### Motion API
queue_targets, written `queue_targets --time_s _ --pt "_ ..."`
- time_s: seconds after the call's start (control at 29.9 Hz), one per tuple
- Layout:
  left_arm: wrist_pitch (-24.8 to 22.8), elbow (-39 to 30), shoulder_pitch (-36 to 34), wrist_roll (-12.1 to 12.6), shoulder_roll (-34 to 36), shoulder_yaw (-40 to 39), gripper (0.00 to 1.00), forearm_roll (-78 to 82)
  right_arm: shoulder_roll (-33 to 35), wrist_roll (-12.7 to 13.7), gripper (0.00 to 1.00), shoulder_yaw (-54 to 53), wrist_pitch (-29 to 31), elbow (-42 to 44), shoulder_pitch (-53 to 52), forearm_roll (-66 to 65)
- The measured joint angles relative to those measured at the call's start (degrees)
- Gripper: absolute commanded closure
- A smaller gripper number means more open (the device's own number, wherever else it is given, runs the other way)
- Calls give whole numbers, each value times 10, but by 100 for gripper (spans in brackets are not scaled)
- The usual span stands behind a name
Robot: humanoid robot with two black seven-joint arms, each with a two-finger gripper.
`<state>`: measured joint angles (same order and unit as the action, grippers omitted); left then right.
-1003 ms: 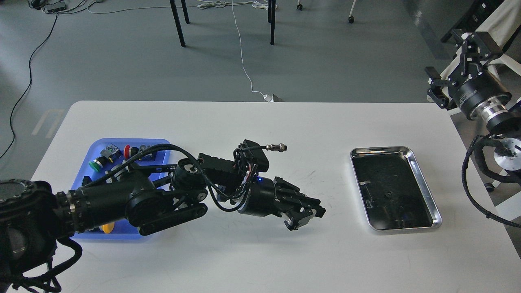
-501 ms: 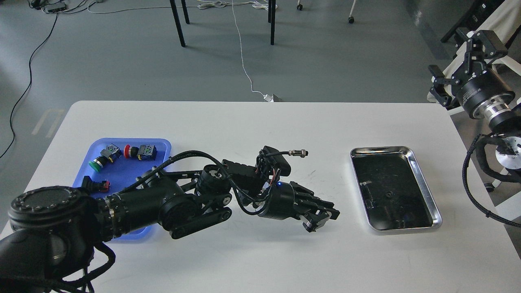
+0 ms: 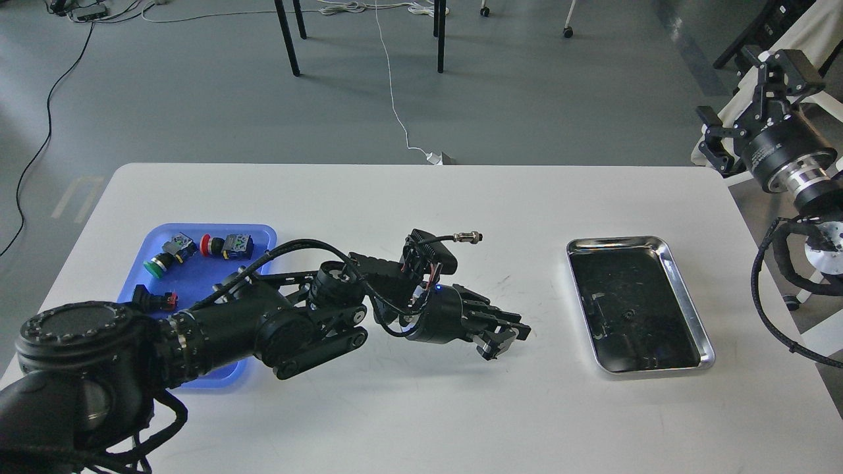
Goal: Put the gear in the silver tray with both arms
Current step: 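Carry the black gear with the left hand toward the silver tray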
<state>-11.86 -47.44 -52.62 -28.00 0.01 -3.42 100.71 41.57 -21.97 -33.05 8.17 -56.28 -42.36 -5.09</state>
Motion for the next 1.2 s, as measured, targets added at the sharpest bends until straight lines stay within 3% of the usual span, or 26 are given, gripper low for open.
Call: queue_targets --time_s 1.2 --pt "0 1 16 0 0 -4 62 -16 1 0 1 8 -1 -1 3 -1"
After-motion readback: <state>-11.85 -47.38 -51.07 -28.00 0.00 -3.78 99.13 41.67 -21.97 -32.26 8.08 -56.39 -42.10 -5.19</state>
